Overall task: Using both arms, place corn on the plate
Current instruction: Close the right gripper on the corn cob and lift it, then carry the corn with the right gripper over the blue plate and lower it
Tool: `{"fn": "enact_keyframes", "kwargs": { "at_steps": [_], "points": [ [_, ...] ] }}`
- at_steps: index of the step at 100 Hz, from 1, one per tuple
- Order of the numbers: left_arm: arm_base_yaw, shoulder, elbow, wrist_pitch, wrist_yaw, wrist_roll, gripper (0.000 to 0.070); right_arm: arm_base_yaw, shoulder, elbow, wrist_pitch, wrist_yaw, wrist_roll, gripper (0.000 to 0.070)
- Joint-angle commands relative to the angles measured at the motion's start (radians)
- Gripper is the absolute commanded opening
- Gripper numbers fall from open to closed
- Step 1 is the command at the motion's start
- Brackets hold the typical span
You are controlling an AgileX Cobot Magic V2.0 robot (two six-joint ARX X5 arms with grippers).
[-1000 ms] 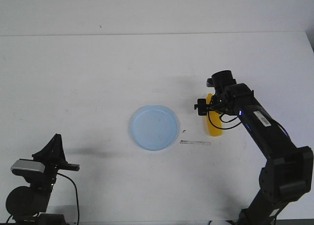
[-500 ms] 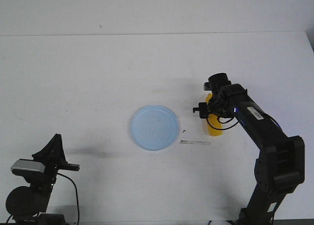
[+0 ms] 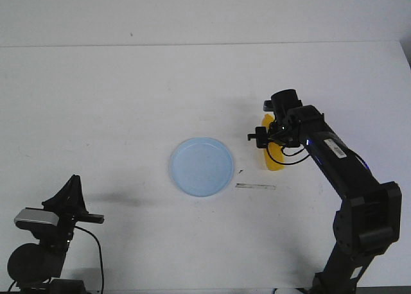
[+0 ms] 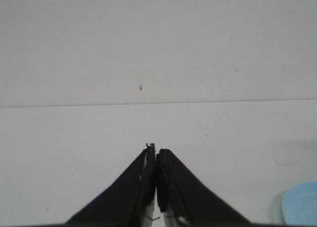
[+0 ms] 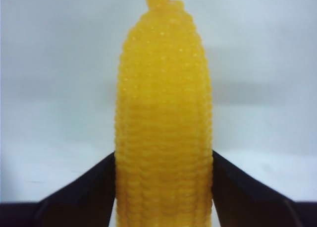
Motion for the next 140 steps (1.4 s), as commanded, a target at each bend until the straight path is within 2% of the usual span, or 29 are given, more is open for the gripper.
{"fn": "enact_keyframes", "kwargs": {
  "at_steps": [1,16,28,57,81,92,111,126,140],
  "points": [
    [0.002,-0.002,0.010,0.011,0.000,0.009,0.0001,0.032,-0.013,0.041,0.019,-0.072,-0.006,0.0310],
    [0.002,-0.002,0.010,0.011,0.000,0.008,0.0001,0.100,-0.013,0.048,0.058,-0.264,-0.005,0.0310],
    [0.002,-0.002,0.010,0.011,0.000,0.008,0.0001,0.181,-0.011,0.048,0.086,-0.333,-0.005,0.0310],
    [0.002,-0.002,0.010,0.011,0.000,0.009,0.0001,0.330,0.022,0.041,0.117,-0.336,0.023,0.0311],
    [0.002,-0.002,0.010,0.011,0.000,0.008,0.0001,0.357,0.086,0.041,0.125,-0.337,0.042,0.0315],
    [0.002,-0.002,0.010,0.011,0.000,0.008,0.0001,0.364,0.109,0.041,0.137,-0.336,0.044,0.0353],
    [0.002,-0.002,0.010,0.011,0.000,0.008,0.0001,0.369,0.119,0.041,0.142,-0.335,0.045,0.0356],
    [0.002,-0.002,0.010,0.011,0.000,0.008,0.0001,0.368,0.119,0.041,0.142,-0.333,0.044,0.0499],
    [0.002,-0.002,0.010,0.011,0.000,0.009,0.0001,0.368,0.119,0.041,0.148,-0.333,0.043,0.0506]
  ]
}}
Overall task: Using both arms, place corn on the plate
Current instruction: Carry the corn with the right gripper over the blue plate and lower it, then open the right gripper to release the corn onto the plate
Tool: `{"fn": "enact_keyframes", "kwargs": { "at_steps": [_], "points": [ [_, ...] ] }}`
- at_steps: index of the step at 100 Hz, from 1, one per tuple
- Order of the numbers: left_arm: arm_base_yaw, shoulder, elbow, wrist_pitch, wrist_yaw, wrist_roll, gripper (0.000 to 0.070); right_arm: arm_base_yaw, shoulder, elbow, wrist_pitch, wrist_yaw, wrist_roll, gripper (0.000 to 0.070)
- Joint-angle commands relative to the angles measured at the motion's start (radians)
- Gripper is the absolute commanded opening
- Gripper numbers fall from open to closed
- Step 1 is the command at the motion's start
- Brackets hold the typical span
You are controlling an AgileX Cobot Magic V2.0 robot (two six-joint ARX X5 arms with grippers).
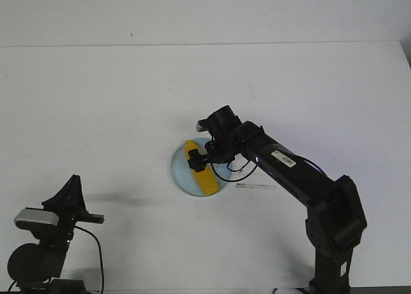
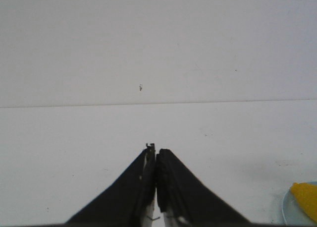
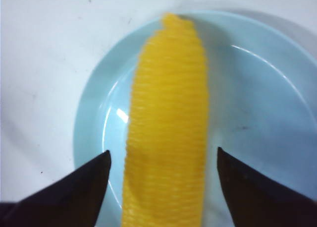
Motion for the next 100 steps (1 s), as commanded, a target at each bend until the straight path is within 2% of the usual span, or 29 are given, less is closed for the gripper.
{"fn": "enact_keyframes", "kwargs": {
  "at_steps": [1,25,34,49,58,73,95,100],
  "points": [
    [0.002,-0.002,0.010,0.011,0.000,0.008,0.0001,0.010,0.024,0.012,0.011,0.000,0.008,0.0506],
    [0.002,-0.002,0.010,0.011,0.000,0.008,0.0001,-0.007,-0.027,0.014,0.051,0.007,0.007,0.0505],
    [0.002,-0.002,0.010,0.011,0.000,0.008,0.0001,-0.013,-0.064,0.015,0.061,0.046,0.000,0.0505],
    [0.002,-0.002,0.010,0.011,0.000,0.008,0.0001,-0.020,-0.128,0.014,0.044,0.131,-0.145,0.0493],
    [0.002,-0.002,0.010,0.011,0.000,0.008,0.0001,-0.020,-0.164,0.009,0.024,0.189,-0.232,0.0400],
    [0.002,-0.002,0.010,0.011,0.000,0.008,0.0001,-0.040,-0.245,-0.063,0.063,0.235,-0.237,0.0234],
    [0.002,-0.002,0.010,0.011,0.000,0.008,0.0001,-0.106,-0.457,-0.351,0.246,0.235,-0.260,0.0015],
    [0.002,-0.002,0.010,0.011,0.000,0.008,0.0001,-0.130,-0.518,-0.428,0.309,0.232,-0.257,0.0009]
  ]
}}
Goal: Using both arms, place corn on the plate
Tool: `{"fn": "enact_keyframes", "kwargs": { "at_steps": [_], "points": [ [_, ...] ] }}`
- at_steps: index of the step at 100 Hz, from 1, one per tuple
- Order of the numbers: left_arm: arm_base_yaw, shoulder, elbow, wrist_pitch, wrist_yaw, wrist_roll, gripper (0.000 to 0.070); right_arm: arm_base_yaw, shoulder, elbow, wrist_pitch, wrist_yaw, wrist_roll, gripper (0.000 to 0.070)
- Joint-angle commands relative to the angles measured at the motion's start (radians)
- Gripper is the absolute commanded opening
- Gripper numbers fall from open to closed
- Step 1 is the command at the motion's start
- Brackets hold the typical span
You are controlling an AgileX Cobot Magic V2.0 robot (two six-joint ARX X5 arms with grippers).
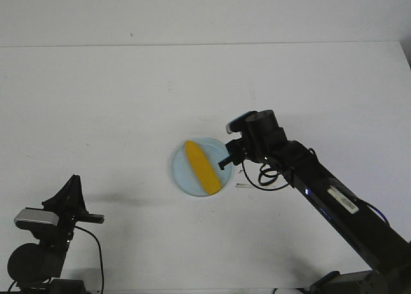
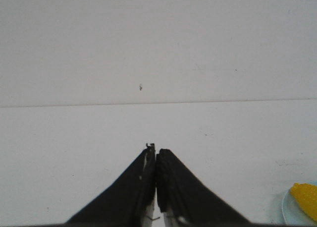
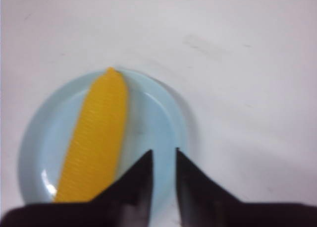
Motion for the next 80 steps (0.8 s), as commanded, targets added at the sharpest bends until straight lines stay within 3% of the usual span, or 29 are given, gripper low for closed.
{"fn": "enact_keyframes", "kwargs": {
  "at_steps": [1,22,53,80],
  "points": [
    [0.002,-0.002,0.010,0.011,0.000,0.008,0.0001,-0.022,-0.068,-0.092,0.082,0.000,-0.006,0.0009],
    [0.002,-0.002,0.010,0.011,0.000,0.008,0.0001,-0.166,-0.311,-0.339,0.296,0.005,-0.006,0.0009],
    [0.002,-0.002,0.010,0.011,0.000,0.008,0.0001,-0.460,-0.539,-0.589,0.463,0.034,-0.003,0.0009],
    [0.002,-0.002,0.010,0.011,0.000,0.008,0.0001,-0.512,-0.714,-0.758,0.659,0.033,0.022,0.0009]
  ]
}}
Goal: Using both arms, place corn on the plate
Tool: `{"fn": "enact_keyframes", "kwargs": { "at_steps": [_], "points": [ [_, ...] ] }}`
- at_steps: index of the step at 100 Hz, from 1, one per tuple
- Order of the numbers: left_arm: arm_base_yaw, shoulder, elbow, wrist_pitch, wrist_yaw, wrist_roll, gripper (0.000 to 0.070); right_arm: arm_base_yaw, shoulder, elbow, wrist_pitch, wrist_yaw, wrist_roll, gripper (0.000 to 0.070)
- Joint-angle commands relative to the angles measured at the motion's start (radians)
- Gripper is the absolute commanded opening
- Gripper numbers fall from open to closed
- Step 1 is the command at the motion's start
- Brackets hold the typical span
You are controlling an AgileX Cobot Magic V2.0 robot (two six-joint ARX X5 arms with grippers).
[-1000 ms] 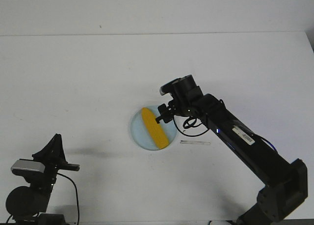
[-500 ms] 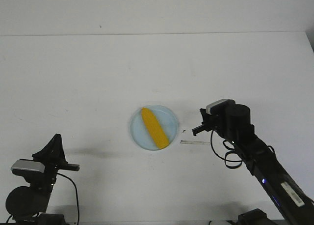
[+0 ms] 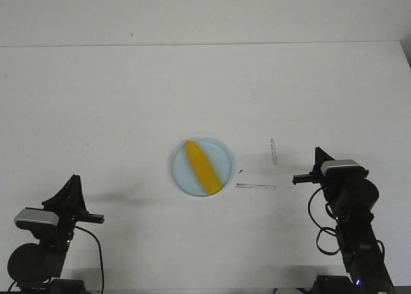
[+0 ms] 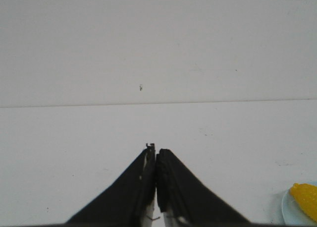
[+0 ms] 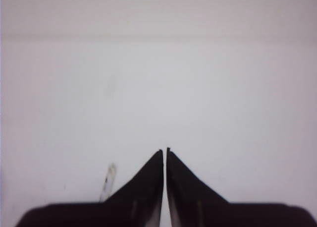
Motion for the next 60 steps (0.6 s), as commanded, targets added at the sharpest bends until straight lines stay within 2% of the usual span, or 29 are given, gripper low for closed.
{"fn": "enact_keyframes", "kwargs": {
  "at_steps": [1,43,60],
  "points": [
    [0.002,-0.002,0.010,0.012,0.000,0.008,0.0001,0.001,-0.032,-0.018,0.021,-0.003,0.017,0.0009],
    [0.002,-0.002,0.010,0.011,0.000,0.009,0.0001,0.043,-0.400,-0.034,-0.153,-0.004,0.025,0.0009],
    [0.002,-0.002,0.010,0.012,0.000,0.008,0.0001,0.045,-0.518,-0.033,-0.165,-0.003,0.028,0.0009]
  ]
}}
